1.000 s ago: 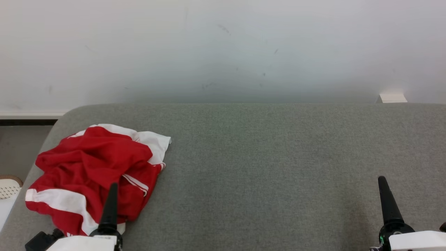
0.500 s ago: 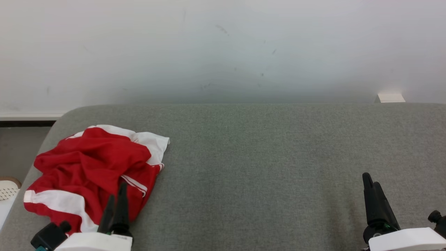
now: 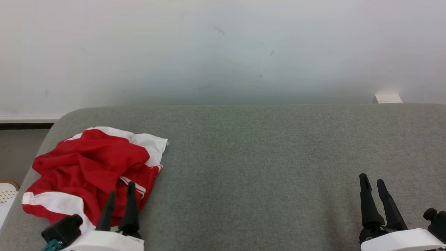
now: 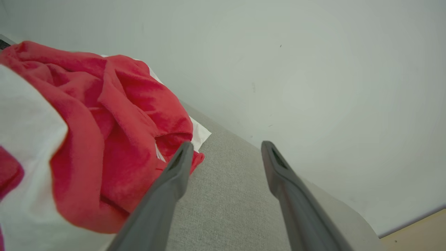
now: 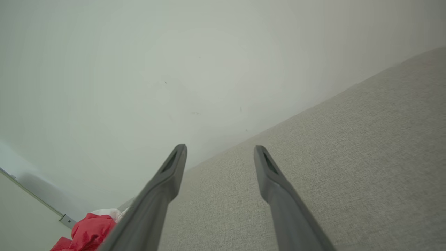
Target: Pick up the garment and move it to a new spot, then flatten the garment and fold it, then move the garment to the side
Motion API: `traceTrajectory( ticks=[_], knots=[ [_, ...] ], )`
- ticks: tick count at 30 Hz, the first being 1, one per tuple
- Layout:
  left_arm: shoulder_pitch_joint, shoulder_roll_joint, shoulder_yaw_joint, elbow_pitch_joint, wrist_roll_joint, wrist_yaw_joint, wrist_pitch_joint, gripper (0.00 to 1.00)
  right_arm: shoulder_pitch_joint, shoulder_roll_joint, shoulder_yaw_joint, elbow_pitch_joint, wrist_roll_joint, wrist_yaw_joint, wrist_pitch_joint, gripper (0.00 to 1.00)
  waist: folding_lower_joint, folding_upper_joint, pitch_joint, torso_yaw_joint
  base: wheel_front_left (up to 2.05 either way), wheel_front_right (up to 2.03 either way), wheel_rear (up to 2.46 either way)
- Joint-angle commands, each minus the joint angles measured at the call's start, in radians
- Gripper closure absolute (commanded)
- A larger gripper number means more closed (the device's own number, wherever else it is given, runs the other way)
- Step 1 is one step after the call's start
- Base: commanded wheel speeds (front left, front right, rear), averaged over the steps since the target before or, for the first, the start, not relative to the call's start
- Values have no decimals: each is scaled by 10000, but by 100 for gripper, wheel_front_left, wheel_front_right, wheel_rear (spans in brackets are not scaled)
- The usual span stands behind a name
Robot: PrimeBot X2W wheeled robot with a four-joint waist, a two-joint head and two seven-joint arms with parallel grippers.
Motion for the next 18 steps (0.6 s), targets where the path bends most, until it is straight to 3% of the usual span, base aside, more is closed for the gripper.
traceTrajectory(
  ticks=[1, 18],
  knots=[
    [-29, 97, -22, -140, 431, 37, -138, 0, -167, 16, -24, -65, -463, -8, -117, 0, 0, 0, -11, -7, 0, 0, 0],
    [88, 270, -360, -57, 2281, 274, -562, 0, -157, 85, 154, 191, -2482, -10, -540, 0, 0, 0, -156, -100, 0, 0, 0]
  ],
)
